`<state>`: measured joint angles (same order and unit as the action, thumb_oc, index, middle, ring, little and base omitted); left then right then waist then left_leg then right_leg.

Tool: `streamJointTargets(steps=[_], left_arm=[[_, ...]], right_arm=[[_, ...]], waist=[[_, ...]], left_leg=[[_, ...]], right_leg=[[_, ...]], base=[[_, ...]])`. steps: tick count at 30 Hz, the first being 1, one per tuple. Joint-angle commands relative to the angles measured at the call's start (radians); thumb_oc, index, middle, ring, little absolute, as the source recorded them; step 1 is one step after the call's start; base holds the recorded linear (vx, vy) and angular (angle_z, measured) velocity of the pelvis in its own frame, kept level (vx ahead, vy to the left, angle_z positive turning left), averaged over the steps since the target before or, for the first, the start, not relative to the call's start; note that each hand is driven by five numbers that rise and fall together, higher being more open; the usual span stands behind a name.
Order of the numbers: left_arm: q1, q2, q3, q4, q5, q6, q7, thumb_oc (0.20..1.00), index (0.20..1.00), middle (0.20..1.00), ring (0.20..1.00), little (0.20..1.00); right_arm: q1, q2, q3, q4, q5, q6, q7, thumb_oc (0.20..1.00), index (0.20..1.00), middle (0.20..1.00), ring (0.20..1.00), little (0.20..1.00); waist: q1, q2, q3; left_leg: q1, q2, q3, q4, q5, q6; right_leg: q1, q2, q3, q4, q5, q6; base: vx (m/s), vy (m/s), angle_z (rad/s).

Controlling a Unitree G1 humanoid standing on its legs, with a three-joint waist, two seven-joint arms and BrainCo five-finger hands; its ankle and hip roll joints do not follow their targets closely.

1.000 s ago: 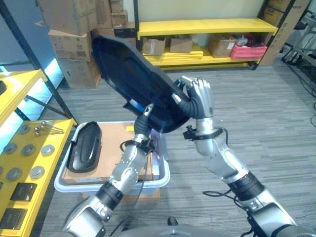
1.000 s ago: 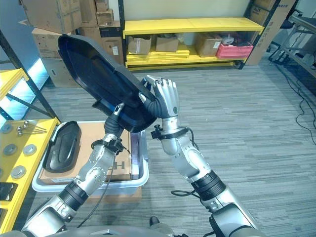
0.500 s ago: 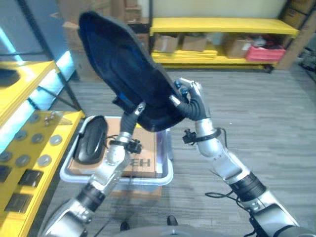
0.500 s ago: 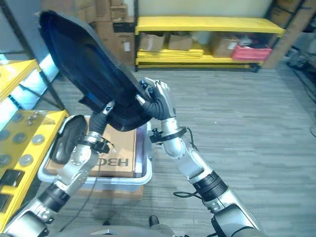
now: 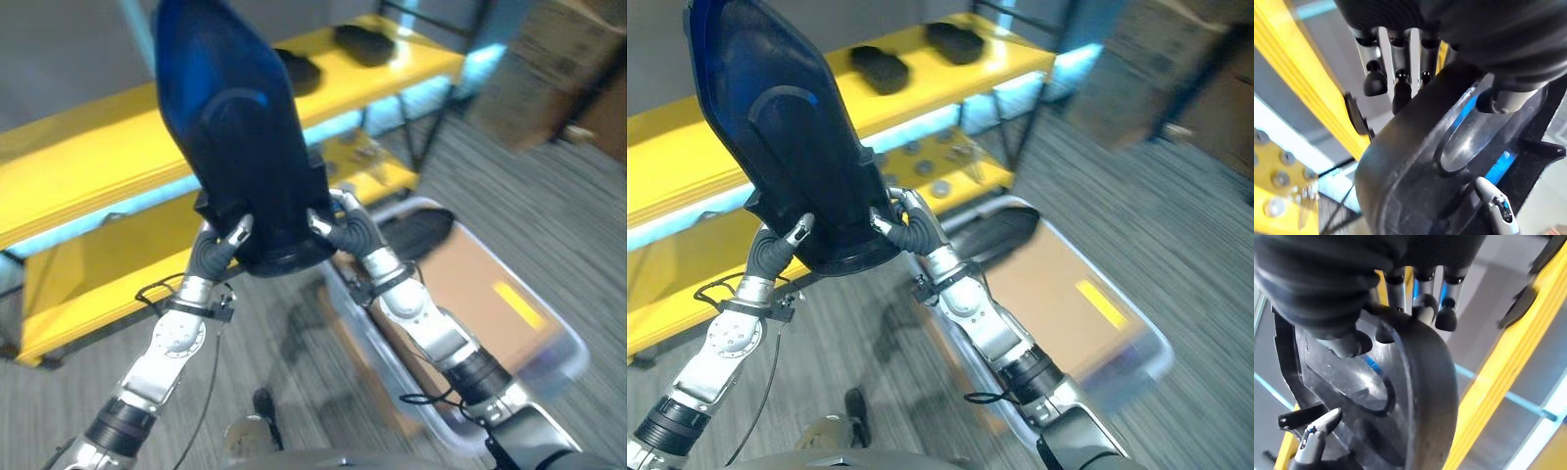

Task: Move parts from the plastic box to the shelf.

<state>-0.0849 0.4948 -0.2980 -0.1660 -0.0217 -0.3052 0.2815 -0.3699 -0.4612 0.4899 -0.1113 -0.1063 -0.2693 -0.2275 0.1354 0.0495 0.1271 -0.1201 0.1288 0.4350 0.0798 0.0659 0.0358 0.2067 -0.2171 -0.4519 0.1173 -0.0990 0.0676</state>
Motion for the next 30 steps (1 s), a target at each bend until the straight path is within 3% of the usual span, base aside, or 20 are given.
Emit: streamJointTargets(steps=[1,4,6,7,8,9,11,12,14,15,17,18,19,24,26,27,28,29,30], left_arm=[[-0.088,0.137,0.171,-0.010,0.090,-0.085,0.073,0.200,0.200,0.200,0.200,0.200],[-0.098,0.149,0.166,-0.029,0.116,-0.094,0.074,0.200,0.200,0.200,0.200,0.200],[-0.119,0.156,0.157,-0.046,0.117,-0.093,0.075,0.200,0.200,0.200,0.200,0.200],[-0.134,0.153,0.147,-0.047,0.118,-0.093,0.079,0.200,0.200,0.200,0.200,0.200],[-0.146,0.150,0.136,-0.042,0.117,-0.093,0.076,0.200,0.200,0.200,0.200,0.200],[-0.168,0.150,0.121,-0.033,0.124,-0.097,0.074,0.200,0.200,0.200,0.200,0.200],[-0.198,0.143,0.096,-0.015,0.120,-0.095,0.059,0.200,0.200,0.200,0.200,0.200],[-0.204,0.143,0.089,-0.014,0.118,-0.096,0.055,0.200,0.200,0.200,0.200,0.200],[-0.218,0.139,0.074,-0.003,0.112,-0.099,0.048,0.200,0.200,0.200,0.200,0.200],[-0.228,0.134,0.065,0.003,0.111,-0.096,0.046,0.200,0.200,0.200,0.200,0.200],[-0.252,0.112,0.040,0.019,0.113,-0.091,0.037,0.200,0.200,0.200,0.200,0.200],[-0.255,0.104,0.035,0.022,0.115,-0.091,0.030,0.200,0.200,0.200,0.200,0.200],[-0.249,0.078,0.034,0.035,0.116,-0.091,0.033,0.200,0.200,0.200,0.200,0.200],[-0.219,0.073,0.064,0.035,0.125,-0.090,0.025,0.200,0.200,0.200,0.200,0.200],[-0.186,0.072,0.094,0.030,0.127,-0.092,0.019,0.200,0.200,0.200,0.200,0.200],[-0.158,0.074,0.121,0.025,0.127,-0.089,0.021,0.200,0.200,0.200,0.200,0.200],[-0.155,0.074,0.122,0.023,0.126,-0.089,0.020,0.200,0.200,0.200,0.200,0.200],[-0.094,0.075,0.179,0.004,0.106,-0.083,0.017,0.200,0.200,0.200,0.200,0.200],[-0.094,0.075,0.179,0.003,0.106,-0.083,0.017,0.200,0.200,0.200,0.200,0.200]], right_arm=[[0.008,-0.041,-0.050,-0.067,0.099,-0.086,0.060,0.200,0.200,0.200,0.200,0.200],[-0.003,-0.024,-0.040,-0.055,0.091,-0.078,0.064,0.200,0.200,0.200,0.200,0.200],[-0.003,-0.014,-0.040,-0.061,0.081,-0.066,0.058,0.200,0.200,0.200,0.200,0.200],[0.010,-0.011,-0.045,-0.068,0.081,-0.065,0.059,0.200,0.200,0.200,0.200,0.200],[0.015,-0.008,-0.052,-0.068,0.079,-0.062,0.059,0.200,0.200,0.200,0.200,0.200],[0.027,-0.008,-0.060,-0.070,0.077,-0.064,0.062,0.200,0.200,0.200,0.200,0.200],[0.066,-0.004,-0.081,-0.083,0.087,-0.064,0.075,0.200,0.200,0.200,0.200,0.200],[0.077,-0.004,-0.085,-0.090,0.098,-0.069,0.079,0.200,0.200,0.200,0.200,0.200],[0.113,-0.011,-0.105,-0.103,0.114,-0.076,0.082,0.200,0.200,0.200,0.200,0.200],[0.131,-0.020,-0.119,-0.109,0.113,-0.078,0.080,0.200,0.200,0.200,0.200,0.200],[0.182,-0.031,-0.159,-0.105,0.140,-0.085,0.088,0.203,0.203,0.203,0.203,0.203],[0.201,-0.035,-0.176,-0.105,0.161,-0.090,0.091,0.391,0.391,0.391,0.391,0.391],[0.250,-0.033,-0.224,-0.095,0.215,-0.097,0.099,1.000,1.000,1.000,1.000,1.000],[0.351,-0.038,-0.317,-0.102,0.309,-0.112,0.128,1.000,1.000,1.000,1.000,1.000],[0.379,-0.038,-0.346,-0.091,0.342,-0.117,0.144,1.000,1.000,1.000,1.000,1.000],[0.386,-0.040,-0.358,-0.083,0.361,-0.118,0.146,1.000,1.000,1.000,1.000,1.000],[0.387,-0.041,-0.357,-0.083,0.362,-0.118,0.147,1.000,1.000,1.000,1.000,1.000],[0.419,-0.063,-0.387,-0.080,0.401,-0.103,0.173,1.000,1.000,1.000,1.000,1.000],[0.418,-0.063,-0.388,-0.080,0.401,-0.102,0.173,1.000,1.000,1.000,1.000,1.000]], waist=[[0.000,-0.020,-0.047],[0.016,-0.027,-0.069],[0.013,-0.035,-0.070],[0.002,-0.042,-0.067],[-0.009,-0.043,-0.063],[-0.019,-0.041,-0.060],[-0.030,-0.029,-0.063],[-0.037,-0.020,-0.061],[-0.058,0.003,-0.055],[-0.076,0.009,-0.047],[-0.114,0.007,-0.026],[-0.123,0.001,-0.021],[-0.144,-0.004,-0.015],[-0.173,-0.011,-0.016],[-0.177,-0.008,-0.029],[-0.177,-0.005,-0.029],[-0.178,0.000,-0.031],[-0.161,-0.005,0.005],[-0.163,-0.004,0.002]], left_leg=[[0.039,0.030,-0.148,-0.035,-0.070,-0.168],[0.033,-0.059,-0.180,-0.027,-0.109,-0.128],[0.039,-0.122,-0.195,-0.024,-0.134,-0.096],[0.040,-0.159,-0.211,-0.020,-0.144,-0.077],[0.045,-0.174,-0.228,-0.020,-0.150,-0.065],[0.050,-0.181,-0.237,-0.024,-0.153,-0.055],[0.074,-0.181,-0.267,-0.045,-0.155,-0.048],[0.079,-0.181,-0.283,-0.053,-0.153,-0.044],[0.105,-0.173,-0.311,-0.080,-0.154,-0.040],[0.119,-0.173,-0.326,-0.086,-0.157,-0.037],[0.149,-0.190,-0.368,-0.096,-0.165,-0.030],[0.158,-0.201,-0.387,-0.098,-0.170,-0.026],[0.182,-0.216,-0.416,-0.098,-0.188,-0.025],[0.208,-0.220,-0.450,-0.051,-0.237,-0.030],[0.205,-0.217,-0.443,0.004,-0.250,-0.053],[0.185,-0.218,-0.431,0.085,-0.231,-0.082],[0.184,-0.214,-0.431,0.097,-0.247,-0.081],[0.021,-0.204,-0.404,0.510,-0.133,-0.193],[0.009,-0.203,-0.406,0.518,-0.130,-0.193]], right_leg=[[-0.063,-0.001,0.048,-0.037,-0.087,0.090],[-0.034,-0.103,0.019,-0.037,-0.020,0.125],[-0.045,-0.182,0.028,0.029,0.099,0.143],[-0.056,-0.208,0.077,0.072,0.182,0.157],[-0.077,-0.206,0.140,0.113,0.219,0.158],[-0.104,-0.173,0.239,0.140,0.231,0.153],[-0.133,-0.082,0.421,0.145,0.175,0.156],[-0.154,-0.051,0.464,0.132,0.141,0.153],[-0.218,0.034,0.507,0.119,0.005,0.129],[-0.249,0.081,0.527,0.120,-0.034,0.118],[-0.283,0.178,0.585,0.098,-0.055,0.105],[-0.288,0.208,0.605,0.081,-0.046,0.098],[-0.297,0.239,0.615,0.053,-0.015,0.098],[-0.287,0.244,0.618,0.028,-0.001,0.089],[-0.260,0.240,0.616,0.015,-0.005,0.078],[-0.253,0.239,0.619,0.011,0.002,0.074],[-0.249,0.243,0.618,0.012,-0.007,0.073],[-0.173,0.226,0.624,0.005,-0.037,0.034],[-0.179,0.227,0.622,0.003,-0.032,0.035]], base=[[0.21,0.323,1.08],[0.25,0.389,0.81],[0.23,0.370,0.52],[0.20,0.271,0.71],[0.17,0.208,0.91],[0.23,0.161,1.09],[0.31,0.147,1.01],[0.32,0.138,0.59],[0.28,0.106,0.15],[0.26,0.074,0.19],[0.22,0.031,0.58],[0.28,-0.052,1.09],[0.23,-0.054,1.16],[0.20,-0.105,0.64],[0.21,-0.146,0.39],[0.16,-0.089,0.31],[0.27,-0.168,-0.06],[0.21,-0.129,-0.04],[0.17,-0.174,0.18]])
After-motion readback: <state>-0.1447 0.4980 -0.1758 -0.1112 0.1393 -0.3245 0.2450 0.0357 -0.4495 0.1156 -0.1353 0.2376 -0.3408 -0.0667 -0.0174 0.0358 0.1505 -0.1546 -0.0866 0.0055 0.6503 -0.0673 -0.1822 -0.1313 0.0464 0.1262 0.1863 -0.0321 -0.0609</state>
